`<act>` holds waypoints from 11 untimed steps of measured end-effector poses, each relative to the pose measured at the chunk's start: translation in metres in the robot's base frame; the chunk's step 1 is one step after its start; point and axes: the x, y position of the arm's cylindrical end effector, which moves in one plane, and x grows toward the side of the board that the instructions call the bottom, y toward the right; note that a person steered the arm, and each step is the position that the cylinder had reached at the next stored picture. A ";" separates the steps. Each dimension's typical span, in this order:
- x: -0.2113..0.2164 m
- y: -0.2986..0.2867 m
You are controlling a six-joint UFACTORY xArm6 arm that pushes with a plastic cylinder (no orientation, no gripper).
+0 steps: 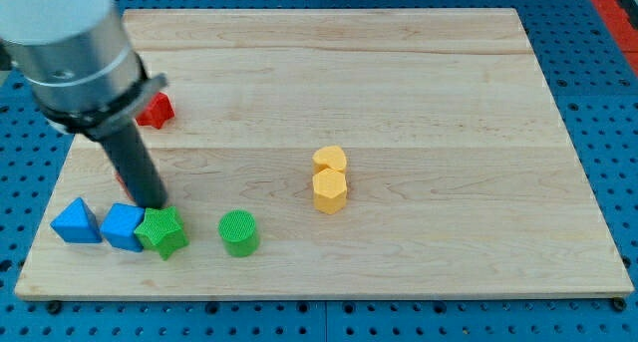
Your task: Push the yellow hexagon into the green circle
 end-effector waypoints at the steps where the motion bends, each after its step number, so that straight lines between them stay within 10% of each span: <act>1: -0.037 -0.022; 3: -0.056 0.006; 5: -0.086 0.229; 7: 0.004 0.192; 9: -0.016 0.123; 11: 0.002 0.196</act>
